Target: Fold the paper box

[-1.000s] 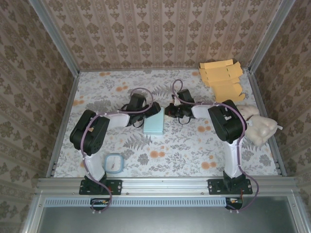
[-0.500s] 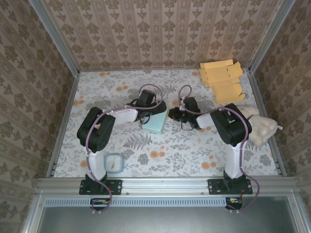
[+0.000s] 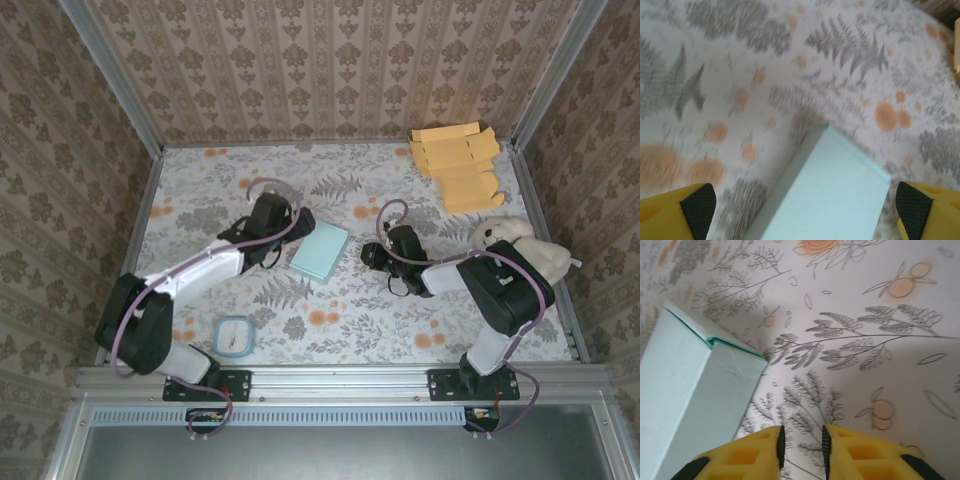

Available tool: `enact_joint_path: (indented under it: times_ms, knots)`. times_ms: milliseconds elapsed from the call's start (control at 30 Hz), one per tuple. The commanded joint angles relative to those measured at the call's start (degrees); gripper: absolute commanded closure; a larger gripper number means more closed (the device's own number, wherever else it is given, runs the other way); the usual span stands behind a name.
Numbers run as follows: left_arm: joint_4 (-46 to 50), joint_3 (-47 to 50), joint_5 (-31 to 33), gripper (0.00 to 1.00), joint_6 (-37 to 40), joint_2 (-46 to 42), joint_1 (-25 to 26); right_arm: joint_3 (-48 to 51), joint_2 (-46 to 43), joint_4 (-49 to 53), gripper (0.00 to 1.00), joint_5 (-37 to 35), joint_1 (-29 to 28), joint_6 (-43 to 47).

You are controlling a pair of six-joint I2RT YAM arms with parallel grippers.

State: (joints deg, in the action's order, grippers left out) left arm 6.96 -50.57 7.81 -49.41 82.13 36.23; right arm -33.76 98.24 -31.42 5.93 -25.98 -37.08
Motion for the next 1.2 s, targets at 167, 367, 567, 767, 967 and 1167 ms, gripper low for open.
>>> enact_joint_path:
  times_ms: [167, 367, 567, 767, 967, 1167]
  knots:
    - [2.3, 11.5, 3.7, 0.03, -16.1, -7.9, 8.5, -9.1, -0.7, 8.4, 0.47, -0.3, 0.2, 11.1]
    - [-3.0, 14.1, 4.2, 0.03, -20.0, -7.2, 11.4, -17.5, 4.3, 12.0, 0.47, 4.0, 0.2, 15.9]
    - [-6.4, 11.9, 2.7, 0.04, -20.3, -1.5, 11.6, -23.7, 9.0, 15.7, 0.46, 6.8, 0.2, 19.2]
    - [-9.7, 8.8, 1.6, 0.05, -20.1, 4.4, 11.5, -26.3, 12.3, 16.8, 0.46, 10.9, 0.0, 20.3]
    - [-11.1, 5.1, 3.1, 0.06, -17.4, 8.5, 9.0, -23.8, 12.2, 14.4, 0.51, 14.9, -0.3, 17.8]
    - [-14.4, 0.7, -3.0, 0.07, -13.5, 14.3, 4.2, -18.4, 8.6, 7.5, 0.57, 18.1, -0.4, 12.3]
